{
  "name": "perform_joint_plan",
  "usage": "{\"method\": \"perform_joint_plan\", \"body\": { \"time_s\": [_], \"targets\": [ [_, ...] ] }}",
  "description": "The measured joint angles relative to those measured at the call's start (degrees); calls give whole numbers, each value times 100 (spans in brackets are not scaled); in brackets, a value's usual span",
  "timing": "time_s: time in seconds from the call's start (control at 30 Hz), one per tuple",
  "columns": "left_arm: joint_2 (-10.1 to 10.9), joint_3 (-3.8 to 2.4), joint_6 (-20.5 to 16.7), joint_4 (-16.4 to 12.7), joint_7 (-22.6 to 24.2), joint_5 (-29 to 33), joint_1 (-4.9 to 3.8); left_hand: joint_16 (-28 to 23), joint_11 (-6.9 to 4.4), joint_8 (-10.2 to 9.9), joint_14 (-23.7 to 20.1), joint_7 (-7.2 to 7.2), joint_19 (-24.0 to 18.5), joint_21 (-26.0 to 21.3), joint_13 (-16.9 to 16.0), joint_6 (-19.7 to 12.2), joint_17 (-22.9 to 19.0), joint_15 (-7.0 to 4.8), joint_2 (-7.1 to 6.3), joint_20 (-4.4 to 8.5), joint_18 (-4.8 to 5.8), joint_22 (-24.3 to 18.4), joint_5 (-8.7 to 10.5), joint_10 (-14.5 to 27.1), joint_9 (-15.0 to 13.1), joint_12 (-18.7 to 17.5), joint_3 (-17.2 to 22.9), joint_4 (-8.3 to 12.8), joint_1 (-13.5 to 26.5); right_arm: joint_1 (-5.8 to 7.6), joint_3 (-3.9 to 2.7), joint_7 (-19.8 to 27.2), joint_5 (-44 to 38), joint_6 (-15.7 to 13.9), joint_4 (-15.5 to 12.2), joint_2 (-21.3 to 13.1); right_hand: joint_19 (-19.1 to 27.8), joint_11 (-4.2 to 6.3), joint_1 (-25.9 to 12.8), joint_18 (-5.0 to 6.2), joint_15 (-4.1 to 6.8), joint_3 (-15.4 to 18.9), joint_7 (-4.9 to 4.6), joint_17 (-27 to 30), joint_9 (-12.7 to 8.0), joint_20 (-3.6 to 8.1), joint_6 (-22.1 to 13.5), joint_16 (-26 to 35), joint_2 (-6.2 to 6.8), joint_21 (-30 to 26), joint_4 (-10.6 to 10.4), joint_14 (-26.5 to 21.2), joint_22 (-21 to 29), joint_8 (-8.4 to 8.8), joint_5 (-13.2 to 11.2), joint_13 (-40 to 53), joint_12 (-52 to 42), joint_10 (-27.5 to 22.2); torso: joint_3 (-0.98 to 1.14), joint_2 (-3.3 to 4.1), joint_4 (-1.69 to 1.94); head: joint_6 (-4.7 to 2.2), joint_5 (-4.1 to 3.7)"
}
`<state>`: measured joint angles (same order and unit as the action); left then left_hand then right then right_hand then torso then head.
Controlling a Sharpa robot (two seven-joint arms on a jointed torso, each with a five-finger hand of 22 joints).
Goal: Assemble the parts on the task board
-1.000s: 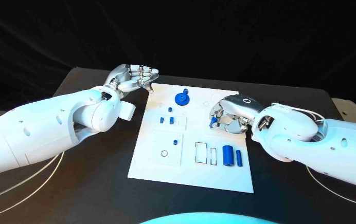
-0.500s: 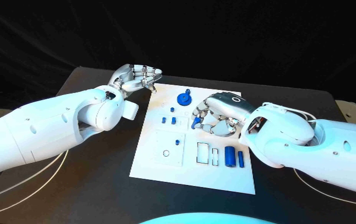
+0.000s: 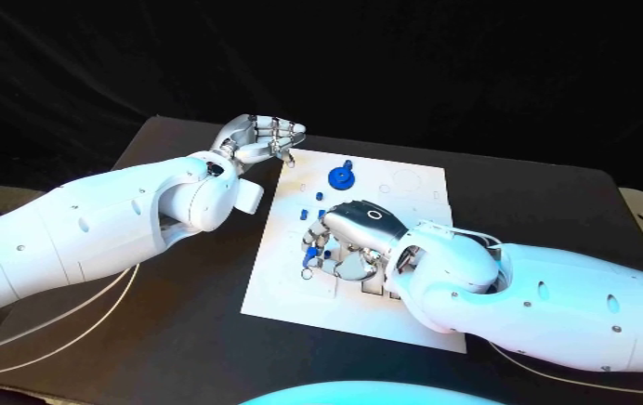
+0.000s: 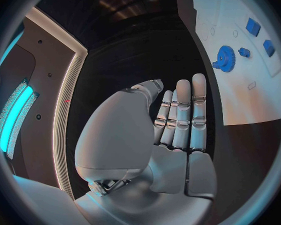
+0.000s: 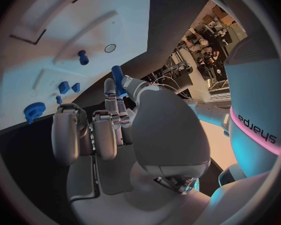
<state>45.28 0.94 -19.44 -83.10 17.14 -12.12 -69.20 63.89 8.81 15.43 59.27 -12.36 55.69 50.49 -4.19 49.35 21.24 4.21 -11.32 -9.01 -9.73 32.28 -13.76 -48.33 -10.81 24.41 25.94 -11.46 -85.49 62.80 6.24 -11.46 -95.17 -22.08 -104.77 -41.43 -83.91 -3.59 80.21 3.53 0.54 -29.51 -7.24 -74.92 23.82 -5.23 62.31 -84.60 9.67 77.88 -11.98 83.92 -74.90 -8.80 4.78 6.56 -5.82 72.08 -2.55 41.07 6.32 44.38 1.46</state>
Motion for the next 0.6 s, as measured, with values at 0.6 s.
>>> {"method": "perform_joint_plan", "body": {
  "time_s": [0.6],
  "targets": [
    [-29,7,6,27,-15,11,4,0,0,23,0,0,0,0,0,0,-5,0,0,0,0,1,0,0,0,0,0,0,0,-301,42,126,-158,7,464,321,0,0,-30,0,0,-45,-6,1,17,0,-28,0,31,0,14,0,-4,2,68,0,22,0,7,3,-7,47,82]
  ]
}}
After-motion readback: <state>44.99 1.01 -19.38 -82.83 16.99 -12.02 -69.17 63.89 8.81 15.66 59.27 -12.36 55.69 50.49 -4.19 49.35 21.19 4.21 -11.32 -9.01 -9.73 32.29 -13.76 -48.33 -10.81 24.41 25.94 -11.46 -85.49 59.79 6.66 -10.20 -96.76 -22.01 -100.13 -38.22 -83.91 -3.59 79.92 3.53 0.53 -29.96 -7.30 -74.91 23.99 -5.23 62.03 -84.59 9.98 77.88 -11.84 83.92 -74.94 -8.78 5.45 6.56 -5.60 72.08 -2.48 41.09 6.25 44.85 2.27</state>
